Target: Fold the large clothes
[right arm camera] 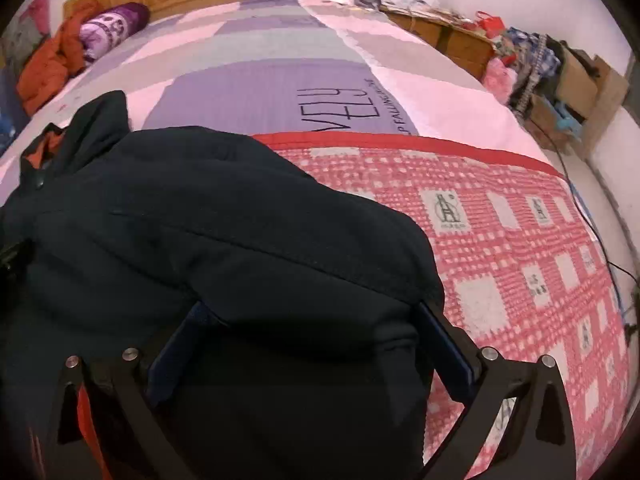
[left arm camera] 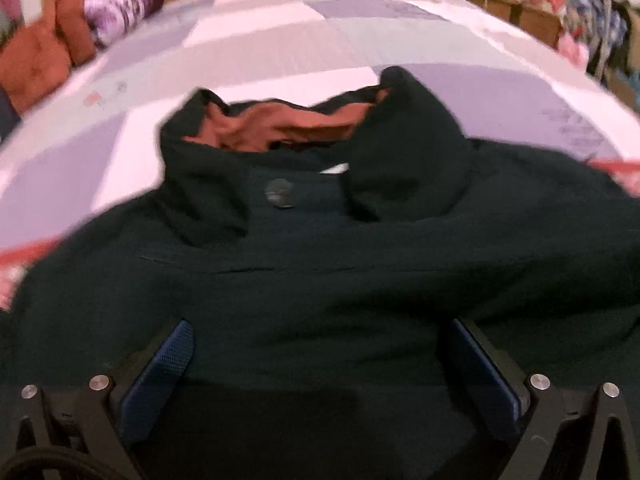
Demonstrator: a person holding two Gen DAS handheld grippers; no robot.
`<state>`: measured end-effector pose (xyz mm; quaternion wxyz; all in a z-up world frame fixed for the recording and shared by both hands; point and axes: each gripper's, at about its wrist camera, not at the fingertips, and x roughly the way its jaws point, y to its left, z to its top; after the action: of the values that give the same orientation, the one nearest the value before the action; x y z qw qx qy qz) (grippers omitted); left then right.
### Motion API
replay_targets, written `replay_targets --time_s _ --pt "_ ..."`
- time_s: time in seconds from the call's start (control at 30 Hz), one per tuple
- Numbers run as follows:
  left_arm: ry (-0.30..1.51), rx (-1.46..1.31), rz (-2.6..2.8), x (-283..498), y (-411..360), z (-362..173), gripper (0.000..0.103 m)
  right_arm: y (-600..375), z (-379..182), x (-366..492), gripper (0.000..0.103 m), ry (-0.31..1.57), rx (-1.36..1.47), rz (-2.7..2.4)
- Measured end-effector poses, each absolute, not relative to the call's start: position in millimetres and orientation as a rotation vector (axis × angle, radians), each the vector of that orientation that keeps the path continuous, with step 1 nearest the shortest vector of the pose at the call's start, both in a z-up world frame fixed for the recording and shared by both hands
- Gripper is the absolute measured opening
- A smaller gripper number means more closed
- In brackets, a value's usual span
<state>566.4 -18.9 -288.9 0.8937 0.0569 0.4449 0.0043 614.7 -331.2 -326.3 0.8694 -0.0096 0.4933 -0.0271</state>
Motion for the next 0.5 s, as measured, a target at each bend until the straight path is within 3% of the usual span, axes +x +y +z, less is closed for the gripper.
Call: replay_targets --time_s 0.13,0.27,0.5 --pt "0.901 0.120 0.130 558.3 19.0 -286.7 0.103 -336.5 -332.1 605.9 0.103 0.976 -0.006 -0.013" --pt "0.934 -0.074 0.174 552.0 78.8 -291.8 0.103 -334.9 -335.4 604.4 0.103 0.950 -0.005 -0.017" --pt "0.832 0.044 0.172 536.2 30.7 -257.3 0.102 -337.5 -338.8 600.9 0.103 0.932 0.014 -0.008"
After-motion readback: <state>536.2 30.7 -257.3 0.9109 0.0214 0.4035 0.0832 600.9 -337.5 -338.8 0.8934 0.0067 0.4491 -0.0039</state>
